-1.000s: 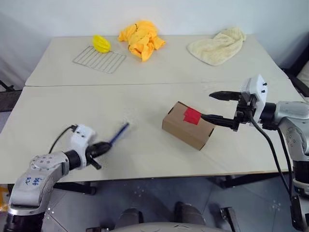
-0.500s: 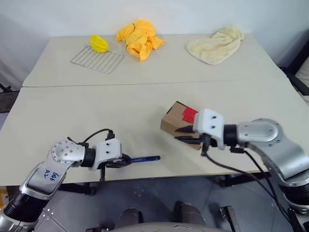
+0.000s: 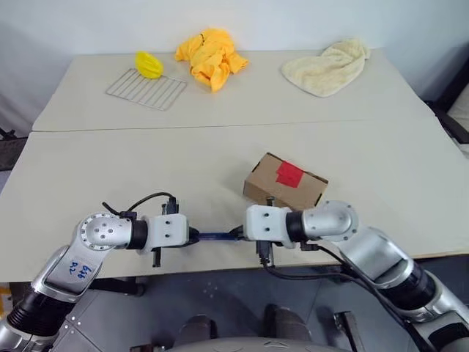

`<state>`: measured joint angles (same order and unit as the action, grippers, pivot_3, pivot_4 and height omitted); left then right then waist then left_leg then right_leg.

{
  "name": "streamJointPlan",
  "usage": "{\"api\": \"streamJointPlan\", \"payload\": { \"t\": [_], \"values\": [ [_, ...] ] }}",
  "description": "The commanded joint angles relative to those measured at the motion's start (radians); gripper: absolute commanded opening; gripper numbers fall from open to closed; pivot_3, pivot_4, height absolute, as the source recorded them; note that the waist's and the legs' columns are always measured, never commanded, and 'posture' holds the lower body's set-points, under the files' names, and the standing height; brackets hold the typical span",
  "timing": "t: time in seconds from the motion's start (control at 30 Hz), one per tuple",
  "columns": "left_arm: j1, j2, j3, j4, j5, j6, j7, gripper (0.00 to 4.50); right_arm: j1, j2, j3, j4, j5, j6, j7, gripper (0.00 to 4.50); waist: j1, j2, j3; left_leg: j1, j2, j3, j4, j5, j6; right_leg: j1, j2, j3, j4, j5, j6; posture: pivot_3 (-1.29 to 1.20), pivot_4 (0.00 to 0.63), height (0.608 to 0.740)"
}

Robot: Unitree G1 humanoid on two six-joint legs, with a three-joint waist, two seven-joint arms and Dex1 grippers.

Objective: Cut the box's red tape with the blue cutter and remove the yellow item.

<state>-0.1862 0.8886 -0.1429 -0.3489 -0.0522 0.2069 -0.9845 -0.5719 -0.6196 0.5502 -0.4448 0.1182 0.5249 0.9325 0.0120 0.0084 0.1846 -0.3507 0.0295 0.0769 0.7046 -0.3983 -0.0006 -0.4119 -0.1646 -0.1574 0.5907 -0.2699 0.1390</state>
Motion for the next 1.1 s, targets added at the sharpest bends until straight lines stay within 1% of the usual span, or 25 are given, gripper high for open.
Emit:
{"api": "streamJointPlan", "payload": {
  "t": [0.03, 0.23, 0.47, 0.8, 1.1],
  "values": [
    [0.040, 0.022, -0.011, -0.020, 0.016, 0.021, -0.015, 0.44, -0.005, 0.004, 0.012, 0.044, -0.049, -0.077, 0.016, 0.04, -0.004, 0.000, 0.000, 0.000, 0.000, 0.000, 0.000, 0.000, 0.000, 0.000, 0.000, 0.000, 0.000, 0.000, 0.000, 0.00, 0.150, 0.740],
    [0.068, 0.035, 0.008, -0.062, 0.008, 0.048, -0.018, 0.44, 0.028, -0.016, 0.019, 0.084, -0.108, -0.150, 0.052, 0.04, -0.014, 0.000, 0.000, 0.000, 0.000, 0.000, 0.000, 0.000, 0.000, 0.000, 0.000, 0.000, 0.000, 0.000, 0.000, 0.00, 0.150, 0.740],
    [0.077, 0.040, 0.014, -0.074, 0.007, 0.061, -0.019, 0.44, 0.059, -0.028, 0.022, 0.103, -0.151, -0.192, 0.081, 0.04, -0.015, 0.000, 0.000, 0.001, 0.000, 0.000, 0.000, 0.000, 0.000, 0.000, 0.000, 0.000, 0.001, 0.000, 0.000, 0.00, 0.150, 0.740],
    [0.061, 0.039, -0.002, -0.080, 0.009, 0.069, -0.028, 0.44, 0.070, 0.035, 0.062, 0.199, -0.218, -0.264, 0.074, 0.04, -0.017, 0.000, -0.002, 0.004, 0.000, 0.001, 0.000, 0.000, 0.000, 0.003, 0.000, 0.001, 0.002, 0.000, 0.000, 0.00, 0.150, 0.740],
    [0.042, 0.031, -0.014, -0.080, 0.009, 0.076, -0.029, 0.44, 0.013, 0.166, 0.097, 0.317, -0.267, -0.318, 0.063, 0.04, -0.017, 0.000, -0.002, 0.008, 0.001, 0.002, 0.000, 0.000, 0.000, 0.004, 0.000, 0.002, 0.003, 0.000, 0.000, 0.00, 0.150, 0.740]
  ]
}}
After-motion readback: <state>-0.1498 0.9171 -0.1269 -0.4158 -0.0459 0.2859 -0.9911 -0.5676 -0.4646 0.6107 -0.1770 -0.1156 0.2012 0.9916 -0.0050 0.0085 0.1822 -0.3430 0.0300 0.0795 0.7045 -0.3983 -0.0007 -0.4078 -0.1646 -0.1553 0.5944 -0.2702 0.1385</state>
